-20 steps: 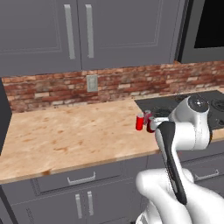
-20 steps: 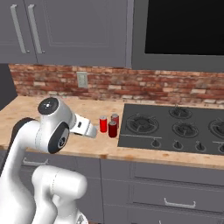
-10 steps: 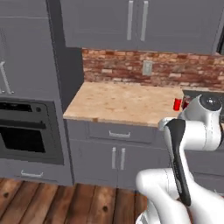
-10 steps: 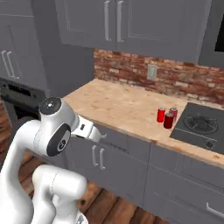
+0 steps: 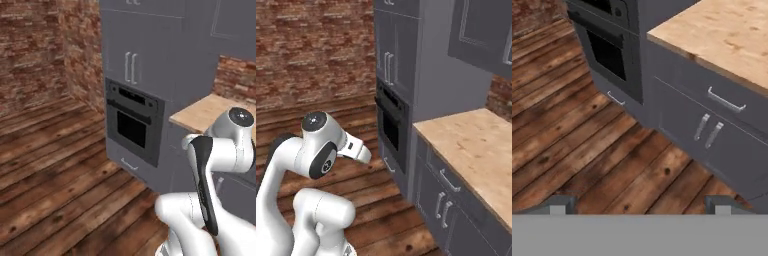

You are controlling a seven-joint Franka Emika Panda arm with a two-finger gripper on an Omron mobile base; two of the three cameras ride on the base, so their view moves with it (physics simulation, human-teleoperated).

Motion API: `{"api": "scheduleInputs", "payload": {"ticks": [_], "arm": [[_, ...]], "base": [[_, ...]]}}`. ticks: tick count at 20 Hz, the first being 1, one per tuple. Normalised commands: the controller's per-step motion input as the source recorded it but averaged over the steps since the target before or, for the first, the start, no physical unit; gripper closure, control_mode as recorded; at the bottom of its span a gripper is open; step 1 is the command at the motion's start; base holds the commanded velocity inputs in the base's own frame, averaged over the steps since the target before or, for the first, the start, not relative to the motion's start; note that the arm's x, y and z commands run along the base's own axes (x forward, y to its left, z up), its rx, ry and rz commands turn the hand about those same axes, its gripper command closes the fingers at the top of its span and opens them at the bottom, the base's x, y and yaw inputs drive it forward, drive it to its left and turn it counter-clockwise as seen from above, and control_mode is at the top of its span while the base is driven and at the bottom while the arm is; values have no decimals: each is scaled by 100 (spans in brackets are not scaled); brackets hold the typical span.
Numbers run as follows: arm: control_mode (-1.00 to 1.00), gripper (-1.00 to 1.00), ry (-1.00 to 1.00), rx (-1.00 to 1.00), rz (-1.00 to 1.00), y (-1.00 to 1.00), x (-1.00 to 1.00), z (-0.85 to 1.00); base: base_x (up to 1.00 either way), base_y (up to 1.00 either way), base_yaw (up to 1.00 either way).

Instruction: Four empty soda cans are scattered around the kitchen. Gather all the cans and cluster them next to the stove for recycling.

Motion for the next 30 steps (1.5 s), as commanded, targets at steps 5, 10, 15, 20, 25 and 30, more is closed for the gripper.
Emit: {"api": "scheduleInputs", "payload": {"ticks": [5, 10, 15, 20, 25, 30], "arm": [[100, -100, 0, 0, 0, 0, 0, 0], [100, -100, 0, 0, 0, 0, 0, 0], [100, -100, 0, 0, 0, 0, 0, 0], [100, -100, 0, 0, 0, 0, 0, 0], [100, -100, 0, 0, 0, 0, 0, 0], [100, -100, 0, 0, 0, 0, 0, 0]], "base": [[0, 16, 100], [2, 16, 94], [58, 1, 75], [98, 6, 59], [100, 0, 41], [100, 0, 21]]}}
